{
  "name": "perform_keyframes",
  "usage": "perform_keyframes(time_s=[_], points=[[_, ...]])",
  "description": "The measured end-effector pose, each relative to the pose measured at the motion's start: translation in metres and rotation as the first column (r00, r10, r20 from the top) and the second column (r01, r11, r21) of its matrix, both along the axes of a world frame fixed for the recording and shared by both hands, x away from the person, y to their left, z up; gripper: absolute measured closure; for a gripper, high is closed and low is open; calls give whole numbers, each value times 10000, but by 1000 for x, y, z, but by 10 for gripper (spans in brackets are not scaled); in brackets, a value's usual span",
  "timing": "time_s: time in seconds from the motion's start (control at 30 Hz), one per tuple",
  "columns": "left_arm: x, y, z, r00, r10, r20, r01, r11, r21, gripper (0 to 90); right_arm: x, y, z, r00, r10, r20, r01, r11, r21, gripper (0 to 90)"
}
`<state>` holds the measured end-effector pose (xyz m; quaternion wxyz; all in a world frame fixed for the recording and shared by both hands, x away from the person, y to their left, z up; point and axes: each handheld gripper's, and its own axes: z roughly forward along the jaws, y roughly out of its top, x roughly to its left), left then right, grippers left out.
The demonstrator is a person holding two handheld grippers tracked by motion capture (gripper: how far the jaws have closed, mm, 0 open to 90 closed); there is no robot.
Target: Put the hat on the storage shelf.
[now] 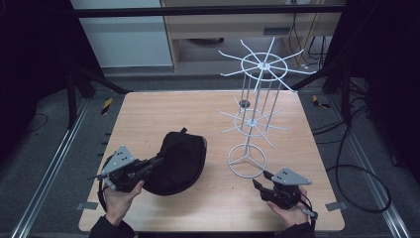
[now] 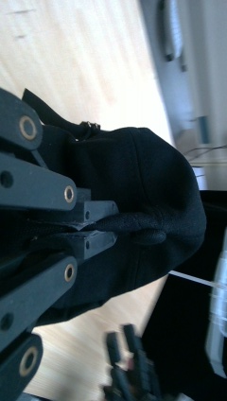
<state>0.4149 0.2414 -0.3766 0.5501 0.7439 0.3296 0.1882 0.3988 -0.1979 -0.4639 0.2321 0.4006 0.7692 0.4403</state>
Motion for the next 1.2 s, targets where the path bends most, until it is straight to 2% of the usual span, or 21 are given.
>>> perform_keyframes(time_s=[0.13, 0.23, 0.4, 0.57, 0.63, 0.67, 0.7, 0.73, 0.8, 0.9, 0.93, 0.97, 1.07, 1.1, 1.13, 1.17, 1.2], points=[[-9, 3, 20, 9967, 238, 776, -170, 9961, -869, 864, 0, -7, 0, 9997, -234, 12, 234, 9997, 35, 493], [-15, 6, 37, 9881, 401, 1487, -183, 9892, -1454, 864, 0, -12, -1, 9991, -426, 51, 426, 9991, -2, 492], [-19, 7, 65, 9703, 653, 2328, -50, 9681, -2506, 864, 0, -17, -2, 9982, -593, 64, 593, 9982, 37, 487], [-17, 1, 91, 9529, 744, 2940, 233, 9487, -3154, 863, 0, -17, -2, 9981, -615, 22, 614, 9981, 55, 484], [-16, -4, 100, 9460, 739, 3156, 407, 9389, -3418, 863, 1, -18, -3, 9980, -625, 65, 625, 9980, -5, 484], [-15, -9, 108, 9395, 755, 3341, 542, 9304, -3626, 863, 1, -18, -3, 9980, -626, 77, 626, 9980, 2, 483], [-15, -9, 108, 9395, 755, 3341, 542, 9304, -3626, 863, 1, -18, -3, 9980, -626, 77, 626, 9980, 2, 483], [-14, -13, 114, 9359, 681, 3457, 723, 9232, -3775, 863, 1, -18, -3, 9979, -640, 40, 640, 9979, 33, 483], [-13, -20, 123, 9277, 597, 3685, 962, 9155, -3906, 863, 1, -18, -3, 9980, -632, 76, 632, 9980, 8, 482], [-11, -29, 132, 9181, 551, 3925, 1166, 9089, -4003, 863, 1, -18, -4, 9981, -619, 65, 619, 9981, -14, 481], [-11, -29, 132, 9181, 551, 3925, 1166, 9089, -4003, 863, 1, -18, -4, 9981, -619, 65, 619, 9981, -14, 481], [-10, -36, 139, 9128, 442, 4061, 1358, 9048, -4036, 863, 2, -18, -4, 9981, -609, 55, 609, 9981, -20, 481], [-7, -45, 144, 9134, 273, 4061, 1476, 9076, -3930, 863, 2, -18, -4, 9982, -596, 39, 596, 9982, -30, 481], [-1, -54, 146, 9194, 80, 3934, 1560, 9104, -3833, 863, 2, -18, -4, 9982, -596, 14, 596, 9982, -27, 480], [-1, -54, 146, 9194, 80, 3934, 1560, 9104, -3833, 863, 2, -17, -4, 9983, -588, 12, 588, 9983, -29, 480], [4, -62, 144, 9276, -163, 3732, 1653, 9138, -3710, 862, 2, -17, -4, 9983, -579, 33, 579, 9983, -39, 480], [6, -66, 142, 9312, -274, 3634, 1691, 9157, -3645, 862, 1, -17, -4, 9983, -577, -2, 577, 9983, -23, 480]])
